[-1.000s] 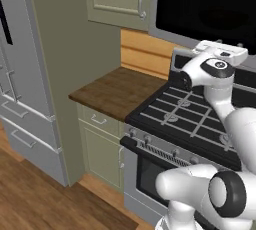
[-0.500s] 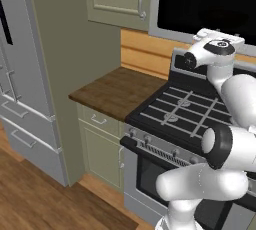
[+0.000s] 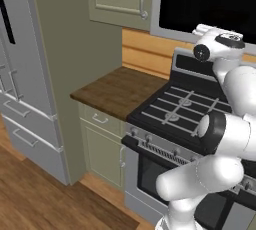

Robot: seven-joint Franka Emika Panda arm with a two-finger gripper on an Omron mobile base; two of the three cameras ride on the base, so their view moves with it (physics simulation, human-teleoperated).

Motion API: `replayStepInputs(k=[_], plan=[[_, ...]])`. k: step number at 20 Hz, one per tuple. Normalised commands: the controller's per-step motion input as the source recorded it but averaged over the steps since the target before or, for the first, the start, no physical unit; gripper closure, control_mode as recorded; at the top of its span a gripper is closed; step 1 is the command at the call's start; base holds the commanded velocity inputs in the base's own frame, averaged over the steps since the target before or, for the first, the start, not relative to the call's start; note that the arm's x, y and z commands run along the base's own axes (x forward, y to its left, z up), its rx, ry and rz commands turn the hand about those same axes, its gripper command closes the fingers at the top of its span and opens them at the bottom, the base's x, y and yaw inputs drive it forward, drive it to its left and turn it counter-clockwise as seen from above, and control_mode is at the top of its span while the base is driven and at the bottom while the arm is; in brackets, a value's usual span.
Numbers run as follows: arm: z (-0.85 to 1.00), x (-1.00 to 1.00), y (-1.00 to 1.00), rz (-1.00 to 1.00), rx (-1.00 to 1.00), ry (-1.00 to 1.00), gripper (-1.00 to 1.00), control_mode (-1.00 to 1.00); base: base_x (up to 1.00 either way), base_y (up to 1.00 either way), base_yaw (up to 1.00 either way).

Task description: Pick the onion from the sink and place it in the bowl. Then pick the bowl and place it in the microwave. Then close the microwave door and press the start button.

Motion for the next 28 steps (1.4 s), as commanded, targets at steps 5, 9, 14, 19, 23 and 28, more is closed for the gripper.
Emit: replayStepInputs(k=[5,9,14,19,23,28], plan=[[0.13,-0.11,-0.38,0.07,0.02,-0.07,-1.0,-1.0,0.0,0.0,0.0],[0.52,-0.74,0.0,0.0,0.0,-0.02,-1.0,-1.0,0.0,0.0,0.0],[0.33,-0.88,0.12,0.0,0.0,0.14,-1.0,-1.0,0.0,0.0,0.0],[0.36,-0.81,0.15,0.0,0.0,0.37,1.0,-1.0,0.0,0.0,0.0],[0.11,-0.82,0.02,0.0,0.02,0.16,1.0,-1.0,0.0,0.0,0.0],[-0.01,-0.65,0.0,0.0,0.01,0.01,1.0,-1.0,0.0,0.0,0.0]])
